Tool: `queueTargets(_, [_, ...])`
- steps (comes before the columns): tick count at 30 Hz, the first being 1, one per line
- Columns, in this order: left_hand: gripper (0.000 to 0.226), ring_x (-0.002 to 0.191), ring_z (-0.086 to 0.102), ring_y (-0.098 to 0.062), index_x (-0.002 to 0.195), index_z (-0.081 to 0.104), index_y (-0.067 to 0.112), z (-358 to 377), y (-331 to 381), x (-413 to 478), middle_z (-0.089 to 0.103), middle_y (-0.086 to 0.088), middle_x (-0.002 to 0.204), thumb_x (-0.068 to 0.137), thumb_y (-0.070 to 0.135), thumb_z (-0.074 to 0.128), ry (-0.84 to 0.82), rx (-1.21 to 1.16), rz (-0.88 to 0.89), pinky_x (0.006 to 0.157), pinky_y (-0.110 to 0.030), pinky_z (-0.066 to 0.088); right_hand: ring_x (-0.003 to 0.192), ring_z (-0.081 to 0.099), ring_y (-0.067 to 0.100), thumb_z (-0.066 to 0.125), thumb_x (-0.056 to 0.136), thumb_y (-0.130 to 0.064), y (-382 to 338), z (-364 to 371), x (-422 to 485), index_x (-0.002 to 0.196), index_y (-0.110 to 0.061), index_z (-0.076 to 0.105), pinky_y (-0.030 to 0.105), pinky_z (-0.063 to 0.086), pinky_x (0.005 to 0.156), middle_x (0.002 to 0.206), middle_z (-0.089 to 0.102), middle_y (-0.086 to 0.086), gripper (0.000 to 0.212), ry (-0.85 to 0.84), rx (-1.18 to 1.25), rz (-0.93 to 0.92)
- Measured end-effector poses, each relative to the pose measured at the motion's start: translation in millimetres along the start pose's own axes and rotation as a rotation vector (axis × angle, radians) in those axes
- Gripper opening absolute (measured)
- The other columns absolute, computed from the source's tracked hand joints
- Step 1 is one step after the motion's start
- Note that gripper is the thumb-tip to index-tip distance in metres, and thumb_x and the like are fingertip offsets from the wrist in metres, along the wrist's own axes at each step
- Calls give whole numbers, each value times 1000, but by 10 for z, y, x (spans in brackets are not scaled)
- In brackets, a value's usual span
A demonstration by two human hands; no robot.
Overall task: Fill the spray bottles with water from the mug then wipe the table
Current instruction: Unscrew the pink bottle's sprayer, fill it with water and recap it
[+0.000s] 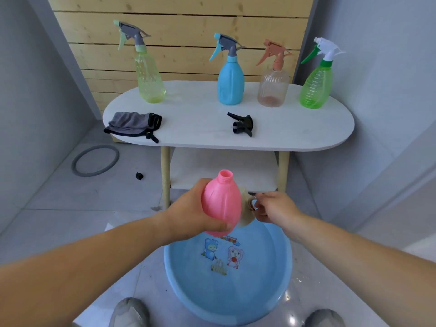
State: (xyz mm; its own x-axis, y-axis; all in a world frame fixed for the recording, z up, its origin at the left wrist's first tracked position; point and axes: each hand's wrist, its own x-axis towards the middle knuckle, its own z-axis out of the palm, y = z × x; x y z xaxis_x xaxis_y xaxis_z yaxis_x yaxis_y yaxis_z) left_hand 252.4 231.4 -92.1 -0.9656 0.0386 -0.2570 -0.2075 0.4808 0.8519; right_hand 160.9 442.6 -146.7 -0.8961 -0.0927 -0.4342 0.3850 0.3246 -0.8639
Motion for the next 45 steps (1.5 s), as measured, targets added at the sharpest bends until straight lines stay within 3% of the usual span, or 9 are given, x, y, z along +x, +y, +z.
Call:
queueTargets(3, [87, 104, 63, -7, 133, 41, 42, 82, -77, -7, 59, 13, 118, 68, 17, 94, -33, 14, -21, 79, -25, 62, 66, 56, 23, 58, 94, -23, 344, 45, 210, 72, -11, 64, 38, 55, 75, 70, 62, 10, 26, -39, -132, 89])
queueTargets(8, [83, 103, 62, -7, 120, 42, 52, 123, -164, 16, 58, 16, 118, 67, 17, 96, -56, 9, -49, 72, -20, 61, 67, 50, 24, 61, 87, -12, 756, 47, 433, 69, -9, 65, 34, 41, 66, 64, 59, 9, 18, -76, -213, 216])
queueTargets(12, [90, 105, 61, -4, 127, 39, 51, 103, -223, 85, 57, 17, 120, 66, 18, 96, -36, 9, -69, 75, -20, 61, 65, 56, 23, 61, 89, -19, 1025, 113, 500, 69, -8, 70, 32, 46, 67, 65, 65, 7, 25, -64, -266, 243])
queueTargets(16, [87, 103, 61, -2, 125, 42, 51, 104, -272, 147, 59, 18, 118, 66, 16, 96, -26, -10, -81, 69, -15, 58, 66, 62, 24, 61, 91, -23, 1216, 163, 588, 71, -5, 73, 40, 56, 76, 65, 70, 7, 30, -56, -331, 244])
queueTargets(23, [93, 103, 61, -2, 134, 42, 48, 88, -326, 213, 59, 19, 118, 65, 19, 97, -24, 14, -93, 69, -15, 58, 85, 69, 31, 60, 92, -27, 1299, 236, 701, 82, 1, 73, 38, 55, 79, 87, 74, 17, 33, -53, -401, 216])
queueTargets(26, [94, 105, 61, -2, 135, 42, 47, 87, -348, 217, 59, 19, 120, 64, 19, 98, -26, 7, -98, 71, -15, 58, 79, 66, 29, 60, 94, -27, 1322, 224, 733, 84, 3, 73, 38, 54, 78, 89, 73, 19, 34, -47, -392, 218])
queueTargets(34, [96, 108, 62, -5, 136, 43, 48, 79, -362, 219, 60, 18, 120, 63, 22, 99, -16, 20, -102, 82, -26, 62, 82, 68, 30, 60, 93, -28, 1331, 223, 759, 78, -3, 74, 39, 55, 81, 83, 75, 15, 33, -48, -380, 235])
queueTargets(39, [94, 106, 61, -5, 133, 41, 50, 73, -366, 222, 59, 19, 119, 64, 23, 98, -11, 28, -94, 73, -17, 58, 75, 63, 24, 60, 92, -26, 1335, 245, 735, 81, 1, 74, 37, 55, 78, 86, 74, 16, 32, -65, -395, 240])
queueTargets(45, [92, 104, 60, -3, 132, 39, 49, 37, -369, 210, 57, 20, 118, 65, 24, 98, 5, 39, -93, 73, -16, 56, 85, 70, 28, 63, 93, -26, 1307, 291, 693, 77, -2, 75, 42, 57, 88, 75, 74, 10, 31, -98, -318, 227])
